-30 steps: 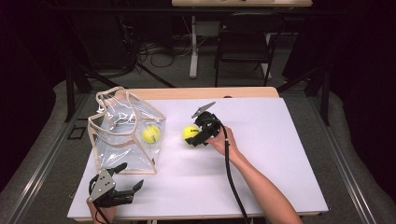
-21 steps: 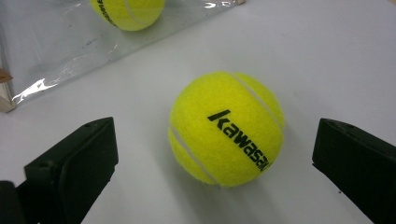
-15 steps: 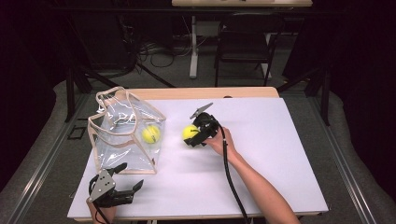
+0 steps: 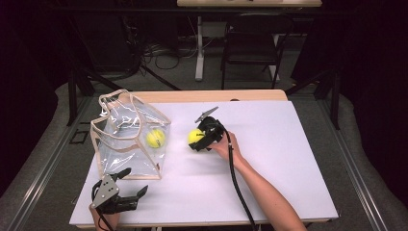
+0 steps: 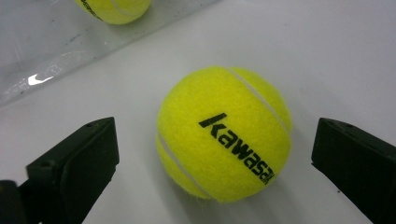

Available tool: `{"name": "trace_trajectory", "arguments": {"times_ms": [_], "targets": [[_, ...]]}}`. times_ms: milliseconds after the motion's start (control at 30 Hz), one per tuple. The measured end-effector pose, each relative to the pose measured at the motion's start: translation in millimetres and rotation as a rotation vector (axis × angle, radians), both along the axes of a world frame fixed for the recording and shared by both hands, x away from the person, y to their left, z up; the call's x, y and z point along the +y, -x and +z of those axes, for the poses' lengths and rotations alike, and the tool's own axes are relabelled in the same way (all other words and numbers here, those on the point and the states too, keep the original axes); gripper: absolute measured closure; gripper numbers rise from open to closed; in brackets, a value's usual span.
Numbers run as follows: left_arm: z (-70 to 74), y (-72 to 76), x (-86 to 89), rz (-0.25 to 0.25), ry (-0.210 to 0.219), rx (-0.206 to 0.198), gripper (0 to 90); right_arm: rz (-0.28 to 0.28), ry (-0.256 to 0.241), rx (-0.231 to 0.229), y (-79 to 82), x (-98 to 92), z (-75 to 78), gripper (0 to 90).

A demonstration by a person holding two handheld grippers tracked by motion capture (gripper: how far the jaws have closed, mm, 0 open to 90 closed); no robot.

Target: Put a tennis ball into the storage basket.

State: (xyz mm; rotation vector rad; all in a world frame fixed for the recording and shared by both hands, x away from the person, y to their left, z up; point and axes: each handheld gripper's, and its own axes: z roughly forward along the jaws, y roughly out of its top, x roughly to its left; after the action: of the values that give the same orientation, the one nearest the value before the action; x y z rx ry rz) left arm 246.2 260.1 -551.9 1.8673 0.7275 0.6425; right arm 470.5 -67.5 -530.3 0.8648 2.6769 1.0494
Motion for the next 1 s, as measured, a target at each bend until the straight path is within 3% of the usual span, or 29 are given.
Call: {"name": "trace_trajectory", "arguments": {"times_ms": [467,633,1000], "targets": [[-0.1,-0.1,0.0,-0.001,0.001,0.001,16.0,-0.023,0.014,0.013,-3.9,3.5,-8.8,14.6],[-0.1,0.0,-0.2,0.0,0.002,0.001,16.0,-0.033,0.019,0.021,-4.9,4.6,-11.3,23.8],[0.0,0.1,0.1,0.0,0.001,0.0,16.0,-0.031,0.011,0.014,-4.3,2.9,-8.3,25.5]]}}
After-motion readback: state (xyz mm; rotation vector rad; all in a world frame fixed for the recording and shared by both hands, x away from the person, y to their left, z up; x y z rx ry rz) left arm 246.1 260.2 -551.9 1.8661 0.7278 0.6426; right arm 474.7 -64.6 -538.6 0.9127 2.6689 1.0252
